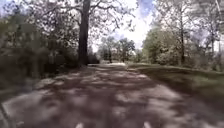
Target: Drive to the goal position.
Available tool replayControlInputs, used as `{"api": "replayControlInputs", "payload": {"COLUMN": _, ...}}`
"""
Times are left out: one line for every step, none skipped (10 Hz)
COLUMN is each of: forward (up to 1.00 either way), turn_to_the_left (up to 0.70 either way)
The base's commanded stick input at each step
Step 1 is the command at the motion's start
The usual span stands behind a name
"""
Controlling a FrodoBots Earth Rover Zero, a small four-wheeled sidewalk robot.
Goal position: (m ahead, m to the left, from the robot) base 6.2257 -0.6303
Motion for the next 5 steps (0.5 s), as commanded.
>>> {"api": "replayControlInputs", "payload": {"forward": 1.00, "turn_to_the_left": 0.00}}
{"api": "replayControlInputs", "payload": {"forward": 1.00, "turn_to_the_left": 0.00}}
{"api": "replayControlInputs", "payload": {"forward": 1.00, "turn_to_the_left": 0.00}}
{"api": "replayControlInputs", "payload": {"forward": 1.00, "turn_to_the_left": 0.00}}
{"api": "replayControlInputs", "payload": {"forward": 1.00, "turn_to_the_left": 0.00}}
